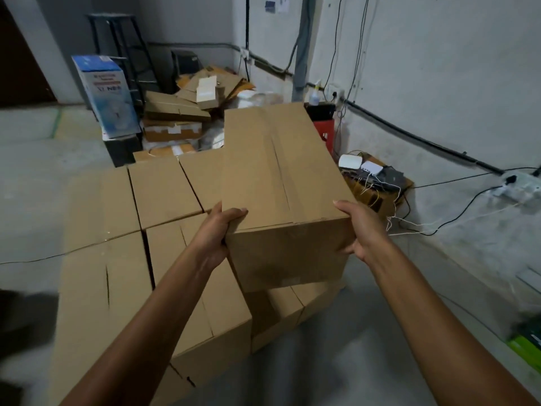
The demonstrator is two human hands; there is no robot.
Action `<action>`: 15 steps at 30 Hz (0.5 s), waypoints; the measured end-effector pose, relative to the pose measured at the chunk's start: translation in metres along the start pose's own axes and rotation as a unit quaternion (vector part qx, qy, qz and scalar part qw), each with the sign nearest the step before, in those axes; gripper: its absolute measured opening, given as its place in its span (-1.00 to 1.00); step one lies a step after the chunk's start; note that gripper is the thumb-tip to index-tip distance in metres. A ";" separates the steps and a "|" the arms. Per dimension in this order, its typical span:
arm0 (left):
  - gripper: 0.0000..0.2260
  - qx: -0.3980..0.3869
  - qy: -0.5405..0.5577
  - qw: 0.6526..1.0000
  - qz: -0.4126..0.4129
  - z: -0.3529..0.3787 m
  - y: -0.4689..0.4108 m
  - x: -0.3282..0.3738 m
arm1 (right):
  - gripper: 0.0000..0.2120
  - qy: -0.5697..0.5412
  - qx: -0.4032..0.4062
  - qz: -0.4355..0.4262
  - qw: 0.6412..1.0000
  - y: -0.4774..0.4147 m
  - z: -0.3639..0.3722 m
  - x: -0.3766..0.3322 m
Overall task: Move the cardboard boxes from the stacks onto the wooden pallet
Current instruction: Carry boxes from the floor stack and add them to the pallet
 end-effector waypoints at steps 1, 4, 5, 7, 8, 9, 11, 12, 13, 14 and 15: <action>-0.67 0.012 0.002 1.000 -0.008 0.004 -0.008 -0.009 | -0.86 0.003 -0.004 0.014 1.000 -0.015 -0.001 0.004; -0.65 0.052 0.006 0.998 -0.022 0.016 -0.030 -0.034 | -0.96 0.018 -0.020 0.058 0.998 -0.066 -0.002 0.021; -0.64 0.063 0.009 0.998 -0.026 0.021 -0.037 -0.041 | -0.95 0.021 -0.025 0.070 0.997 -0.083 -0.003 0.027; -0.69 0.088 0.012 0.995 -0.038 0.035 -0.049 -0.055 | -0.89 0.037 -0.037 0.090 0.995 -0.118 -0.006 0.037; -0.76 0.105 0.011 0.993 -0.044 0.041 -0.055 -0.062 | -0.82 0.044 -0.045 0.099 0.993 -0.135 -0.008 0.040; -0.82 0.123 0.012 0.991 -0.053 0.047 -0.059 -0.069 | -0.75 0.056 -0.053 0.109 0.991 -0.149 -0.010 0.043; -0.78 0.154 0.011 0.985 -0.071 0.057 -0.067 -0.084 | -0.63 0.073 -0.075 0.124 0.987 -0.178 -0.011 0.048; -0.73 0.169 0.012 0.982 -0.081 0.063 -0.070 -0.090 | -0.57 0.081 -0.087 0.131 0.984 -0.190 -0.012 0.051; -0.72 0.187 0.020 0.978 -0.093 0.065 -0.072 -0.097 | -0.53 0.091 -0.100 0.138 0.981 -0.200 -0.011 0.055; -0.73 0.205 0.026 0.973 -0.104 0.066 -0.075 -0.103 | -0.51 0.100 -0.114 0.142 0.978 -0.209 -0.010 0.060; -0.73 0.220 0.033 0.968 -0.112 0.068 -0.076 -0.109 | -0.50 0.108 -0.129 0.146 0.975 -0.216 -0.008 0.065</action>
Point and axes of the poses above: each hand's wrist, its own y-axis away from the middle knuckle, its own z-axis out of the palm, x = y × z, the point moved 7 cm from there along -y, towards the middle knuckle, and after that the axes turned 7 degrees about x, right-handed, at the moved point
